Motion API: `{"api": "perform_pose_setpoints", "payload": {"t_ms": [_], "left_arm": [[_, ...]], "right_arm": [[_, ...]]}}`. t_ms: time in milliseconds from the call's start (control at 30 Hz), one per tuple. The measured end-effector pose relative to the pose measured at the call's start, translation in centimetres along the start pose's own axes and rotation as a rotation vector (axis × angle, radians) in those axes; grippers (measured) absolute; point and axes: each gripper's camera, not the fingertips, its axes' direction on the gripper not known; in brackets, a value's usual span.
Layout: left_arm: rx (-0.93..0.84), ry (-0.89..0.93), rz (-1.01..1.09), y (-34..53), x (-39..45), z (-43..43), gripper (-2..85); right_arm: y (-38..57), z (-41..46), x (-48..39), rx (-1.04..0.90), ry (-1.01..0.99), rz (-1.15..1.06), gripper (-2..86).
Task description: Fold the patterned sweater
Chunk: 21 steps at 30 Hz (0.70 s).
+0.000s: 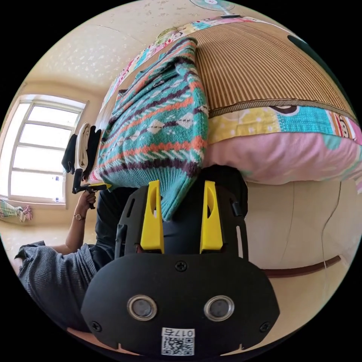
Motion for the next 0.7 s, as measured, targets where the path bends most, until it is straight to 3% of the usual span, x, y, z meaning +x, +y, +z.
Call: {"api": "perform_pose_setpoints", "payload": {"t_ms": [133, 200, 267, 333, 400, 700], "left_arm": [[0.060, 0.231, 0.047, 2.4, -2.2, -3.2, 4.5], [0.142, 0.440, 0.088, 3.8, -3.6, -5.3, 4.4], [0.329, 0.829, 0.111, 5.6, -6.0, -8.1, 4.2], [0.404, 0.903, 0.143, 6.3, -6.3, -10.2, 4.2], [0.461, 0.886, 0.193, 6.6, -5.5, -12.9, 4.2], [0.655, 1.065, 0.470, 9.6, -0.7, -23.9, 4.3]], "right_arm": [[0.5, 0.3, 1.0, -0.146, -0.110, -0.012, 7.0], [0.9, 0.5, 1.9, -0.176, -0.222, -0.004, 5.0], [1.5, -0.9, 3.5, -0.109, -0.430, -0.009, 4.0], [2.6, -4.6, 6.6, 0.120, -0.841, -0.026, 3.3], [3.6, -8.1, 8.4, 0.293, -1.023, -0.061, 3.0], [6.6, -20.4, 4.0, 0.581, -1.121, -0.354, 2.7]]}}
